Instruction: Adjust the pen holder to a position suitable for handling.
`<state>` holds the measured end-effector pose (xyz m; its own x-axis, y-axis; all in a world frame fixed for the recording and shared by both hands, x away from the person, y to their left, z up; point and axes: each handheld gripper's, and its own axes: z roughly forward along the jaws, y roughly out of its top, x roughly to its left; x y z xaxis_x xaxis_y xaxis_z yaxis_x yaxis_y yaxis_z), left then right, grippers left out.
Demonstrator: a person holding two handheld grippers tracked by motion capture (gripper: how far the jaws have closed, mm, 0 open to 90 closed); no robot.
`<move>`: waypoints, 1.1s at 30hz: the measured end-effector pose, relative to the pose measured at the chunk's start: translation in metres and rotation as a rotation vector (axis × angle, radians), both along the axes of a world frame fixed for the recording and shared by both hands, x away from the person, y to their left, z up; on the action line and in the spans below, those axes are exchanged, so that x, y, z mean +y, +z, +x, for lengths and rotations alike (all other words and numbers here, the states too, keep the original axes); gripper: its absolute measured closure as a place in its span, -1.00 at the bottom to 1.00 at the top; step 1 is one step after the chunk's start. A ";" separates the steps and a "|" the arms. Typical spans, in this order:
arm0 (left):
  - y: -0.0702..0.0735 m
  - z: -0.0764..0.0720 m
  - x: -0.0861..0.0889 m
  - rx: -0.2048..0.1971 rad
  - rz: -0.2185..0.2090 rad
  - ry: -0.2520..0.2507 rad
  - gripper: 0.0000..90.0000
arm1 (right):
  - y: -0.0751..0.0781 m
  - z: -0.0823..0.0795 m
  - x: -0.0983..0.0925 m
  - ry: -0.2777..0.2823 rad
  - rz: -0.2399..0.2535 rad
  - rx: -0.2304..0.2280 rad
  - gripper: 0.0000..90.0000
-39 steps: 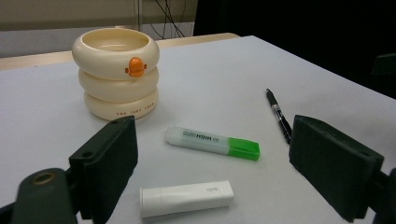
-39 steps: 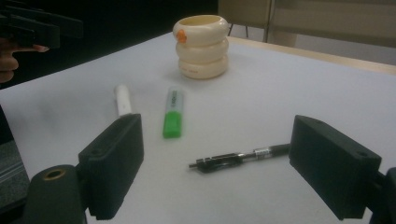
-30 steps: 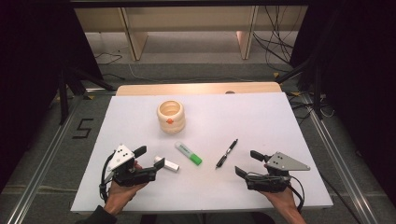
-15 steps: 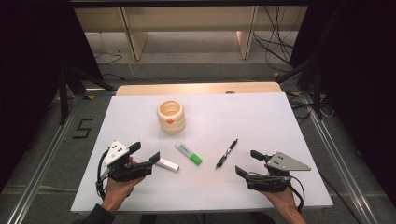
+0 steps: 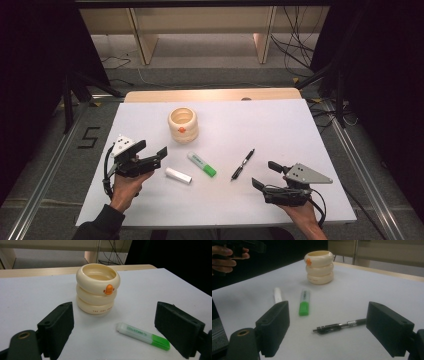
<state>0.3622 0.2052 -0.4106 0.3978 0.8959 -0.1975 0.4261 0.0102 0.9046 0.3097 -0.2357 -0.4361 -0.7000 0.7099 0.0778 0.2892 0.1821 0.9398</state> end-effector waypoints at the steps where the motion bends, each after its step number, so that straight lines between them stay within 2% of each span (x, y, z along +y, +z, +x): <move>1: 0.000 0.003 0.000 0.004 0.005 0.009 -0.66 | 0.000 0.000 0.000 -0.001 0.002 0.000 -0.56; 5: 0.000 0.013 0.003 0.020 -0.001 0.037 -0.65 | 0.000 0.000 0.001 0.003 0.001 0.000 -0.55; 7: 0.000 0.025 0.005 0.031 0.009 0.070 -0.64 | 0.000 0.000 0.001 0.005 -0.001 -0.001 -0.55; 10: -0.002 0.033 0.006 0.042 0.005 0.085 -0.63 | -0.001 0.000 0.001 0.006 -0.004 0.000 -0.55; 11: -0.004 0.040 0.007 0.051 0.004 0.101 -0.62 | -0.001 0.000 0.001 0.005 -0.005 -0.001 -0.55; 15: -0.007 0.051 0.008 0.066 0.007 0.118 -0.55 | -0.001 0.000 0.001 0.005 -0.002 -0.002 -0.54; 16: -0.010 0.059 0.009 0.077 0.027 0.117 -0.51 | -0.001 0.000 0.001 0.005 -0.002 -0.002 -0.54; 18: -0.014 0.067 0.012 0.094 0.024 0.120 -0.46 | -0.001 0.000 0.001 0.006 -0.002 -0.003 -0.54; 25: -0.022 0.087 0.017 0.113 0.024 0.148 -0.07 | -0.001 0.000 0.001 0.004 0.000 0.002 -0.54; 29: -0.024 0.096 0.015 0.113 0.029 0.161 0.27 | -0.001 0.001 0.001 0.005 -0.001 0.001 -0.53; 30: -0.025 0.100 0.013 0.119 0.016 0.180 0.37 | -0.001 0.001 0.001 0.004 0.000 0.002 -0.53; 33: -0.025 0.104 0.010 0.118 0.033 0.177 0.58 | -0.001 0.000 0.001 0.007 -0.002 0.000 -0.52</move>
<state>0.4667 0.2149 -0.4357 0.2094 0.9566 -0.2027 0.5231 0.0655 0.8497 0.3100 -0.2343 -0.4373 -0.7050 0.7051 0.0762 0.2876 0.1860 0.9395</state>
